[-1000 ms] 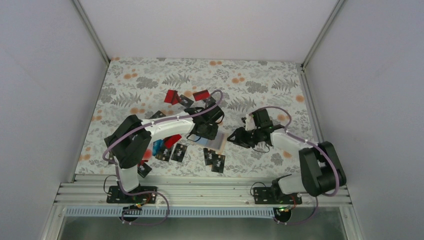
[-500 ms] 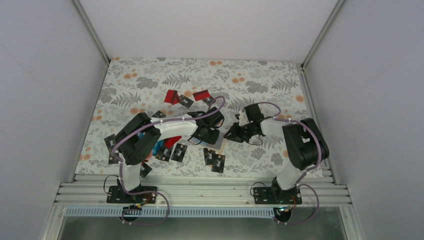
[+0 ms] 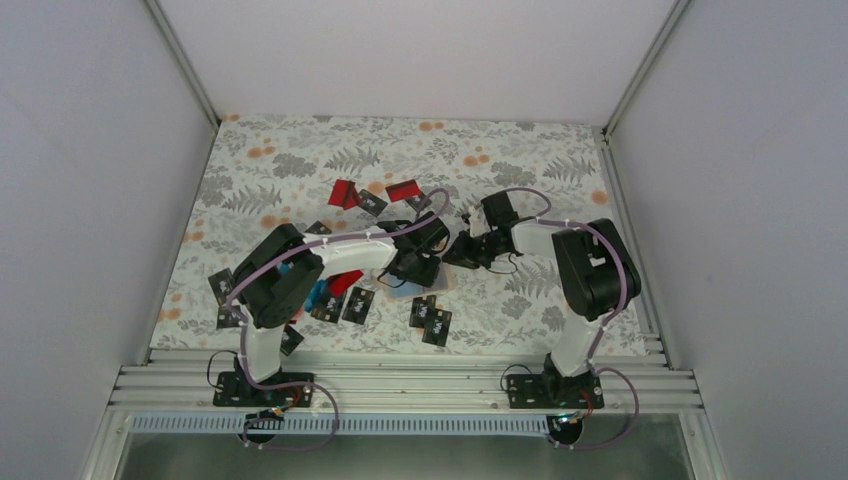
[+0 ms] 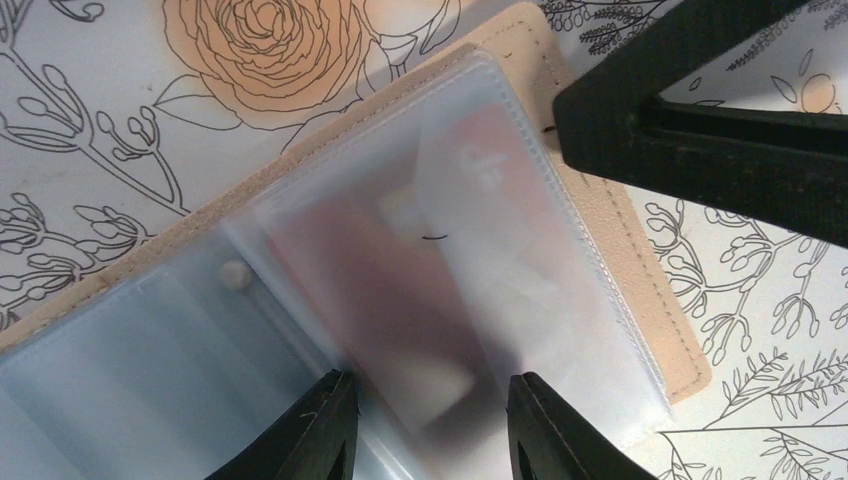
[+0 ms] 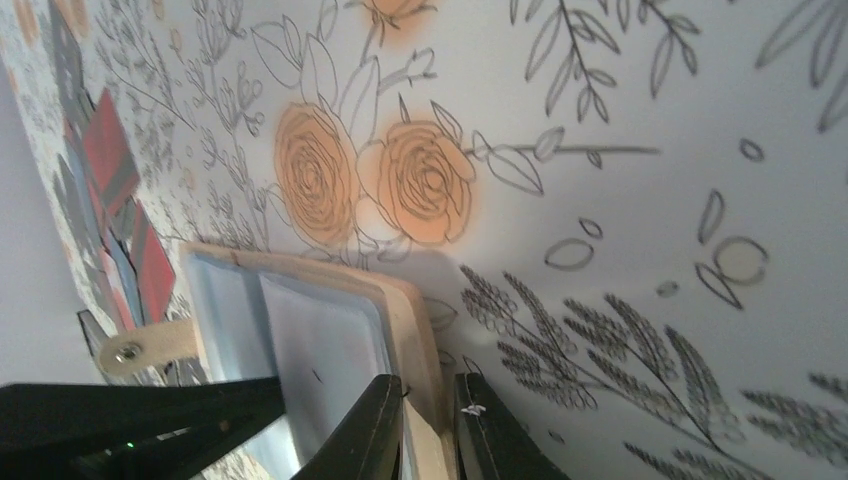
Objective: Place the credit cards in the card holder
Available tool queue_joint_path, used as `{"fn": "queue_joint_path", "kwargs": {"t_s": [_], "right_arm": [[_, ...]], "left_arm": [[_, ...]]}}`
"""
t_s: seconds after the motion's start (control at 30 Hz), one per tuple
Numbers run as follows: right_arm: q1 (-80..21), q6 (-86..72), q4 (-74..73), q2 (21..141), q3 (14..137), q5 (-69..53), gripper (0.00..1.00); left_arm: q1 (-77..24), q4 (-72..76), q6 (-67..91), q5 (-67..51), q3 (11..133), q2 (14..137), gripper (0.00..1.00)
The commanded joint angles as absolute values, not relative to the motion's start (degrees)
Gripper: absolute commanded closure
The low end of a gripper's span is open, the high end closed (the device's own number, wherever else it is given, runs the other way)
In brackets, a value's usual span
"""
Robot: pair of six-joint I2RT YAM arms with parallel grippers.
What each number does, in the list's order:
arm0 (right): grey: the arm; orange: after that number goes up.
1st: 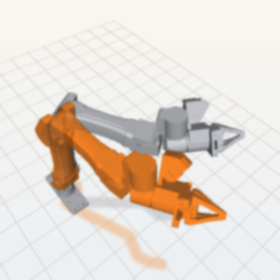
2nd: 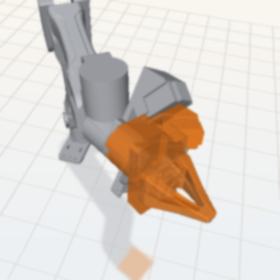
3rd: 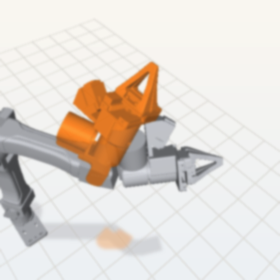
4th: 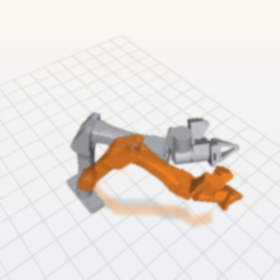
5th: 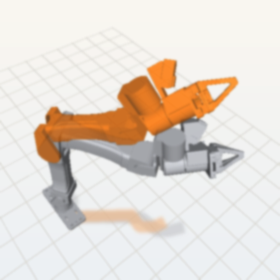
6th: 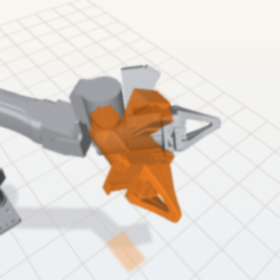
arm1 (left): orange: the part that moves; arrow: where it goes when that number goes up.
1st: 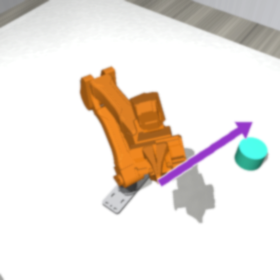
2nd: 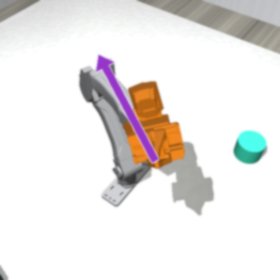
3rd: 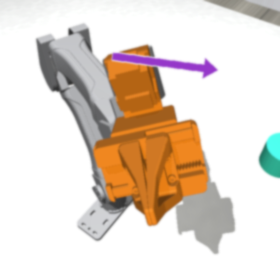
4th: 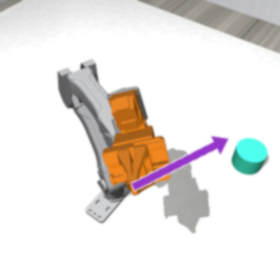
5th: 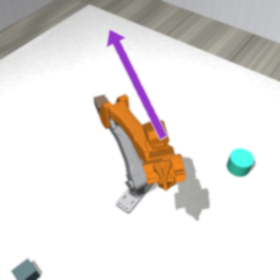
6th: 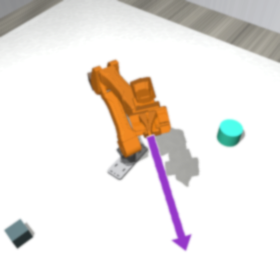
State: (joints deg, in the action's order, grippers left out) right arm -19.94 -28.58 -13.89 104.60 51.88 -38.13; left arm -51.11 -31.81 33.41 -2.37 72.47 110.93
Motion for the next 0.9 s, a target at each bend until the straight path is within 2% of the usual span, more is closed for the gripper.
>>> {"fn": "queue_joint_path", "kwargs": {"t_s": [0.0, 0.27, 0.47, 0.87], "right_arm": [[-19.9, -24.4, -20.2, 101.3, 52.4, -33.6, 0.83], [-20.8, -25.4, -24.3, 88.4, 45.1, -28.8, 0.78], [-27.2, -28.5, -23.4, 82.2, 38.3, -29.5, 0.76], [-39.1, -32.8, -20.2, 88.2, 37.9, -22.8, 0.79]], "left_arm": [[-51.2, -33.4, 33.7, -1.0, 73.3, 107.7, 0.58], [-51.5, -33.9, 34.2, 0.4, 70.1, 100.3, 0.49], [-52.2, -33.3, 35.6, 2.3, 64.7, 95.0, 0.47], [-57.3, -32.6, 40.2, 4.7, 55.3, 87.6, 0.47]]}}
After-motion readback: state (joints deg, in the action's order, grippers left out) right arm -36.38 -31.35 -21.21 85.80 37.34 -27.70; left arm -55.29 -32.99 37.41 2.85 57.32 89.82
